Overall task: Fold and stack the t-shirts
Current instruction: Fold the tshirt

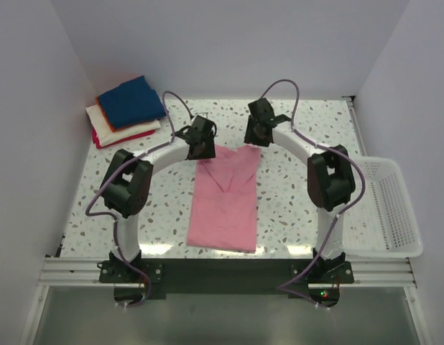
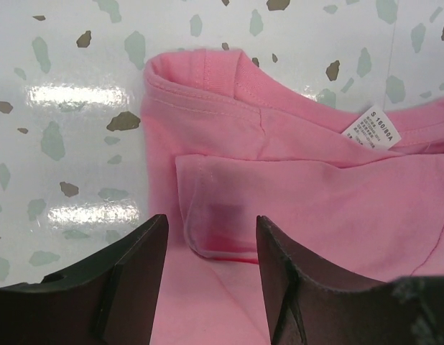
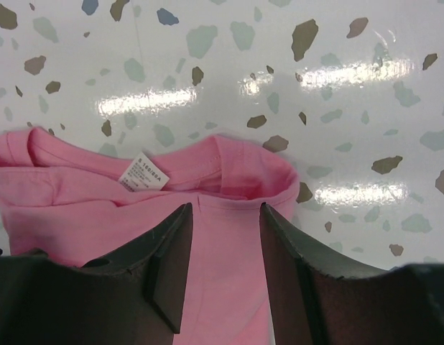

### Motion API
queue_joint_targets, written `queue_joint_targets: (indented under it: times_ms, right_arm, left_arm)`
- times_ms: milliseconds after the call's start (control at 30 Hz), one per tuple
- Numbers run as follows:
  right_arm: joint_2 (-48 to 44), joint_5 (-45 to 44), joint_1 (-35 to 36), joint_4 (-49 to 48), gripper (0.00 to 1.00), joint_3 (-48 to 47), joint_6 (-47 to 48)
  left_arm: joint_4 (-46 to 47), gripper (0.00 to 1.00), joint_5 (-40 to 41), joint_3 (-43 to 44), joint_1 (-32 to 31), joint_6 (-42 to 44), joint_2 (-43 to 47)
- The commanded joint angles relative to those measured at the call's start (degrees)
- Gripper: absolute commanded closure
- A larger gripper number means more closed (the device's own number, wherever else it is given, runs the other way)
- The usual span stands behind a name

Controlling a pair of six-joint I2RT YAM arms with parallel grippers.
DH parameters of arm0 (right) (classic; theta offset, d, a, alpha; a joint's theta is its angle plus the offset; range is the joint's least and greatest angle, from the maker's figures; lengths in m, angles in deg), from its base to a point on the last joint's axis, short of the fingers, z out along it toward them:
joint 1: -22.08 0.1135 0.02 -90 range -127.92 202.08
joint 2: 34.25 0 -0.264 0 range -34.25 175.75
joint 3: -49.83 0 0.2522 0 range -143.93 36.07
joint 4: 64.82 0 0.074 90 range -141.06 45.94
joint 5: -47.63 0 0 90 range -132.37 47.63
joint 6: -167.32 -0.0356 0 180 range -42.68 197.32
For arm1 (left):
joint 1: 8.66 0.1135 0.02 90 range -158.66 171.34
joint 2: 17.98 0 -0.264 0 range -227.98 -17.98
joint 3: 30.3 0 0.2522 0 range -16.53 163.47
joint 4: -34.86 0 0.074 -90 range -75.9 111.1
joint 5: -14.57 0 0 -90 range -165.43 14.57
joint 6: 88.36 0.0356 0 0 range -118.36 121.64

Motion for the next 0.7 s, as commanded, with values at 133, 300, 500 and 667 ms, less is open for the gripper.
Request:
queue_joint_targets:
  times_ms: [133, 300, 500, 667]
  right_arm:
    - [4.18, -4.83, 1.90, 4.27, 0.54, -6.65, 1.29]
    - [6.03, -8.44, 2.86, 6.47, 0.54, -7.89, 1.56]
    - [6.82, -10.64, 3.74, 7.79, 0.55, -8.94, 2.00]
    - [8.58, -11.61, 4.36, 9.28, 0.60, -10.35, 2.35]
  left_arm:
    - [-0.63, 0.45, 1.29, 4.56, 0.56, 2.19, -2.89]
    - [-0.01, 0.51, 1.11, 4.83, 0.73, 2.54, -3.33]
    - [1.04, 0.62, -0.38, 4.31, 0.91, 2.71, -3.25]
    - [1.75, 0.69, -1.44, 3.86, 1.09, 2.71, -3.07]
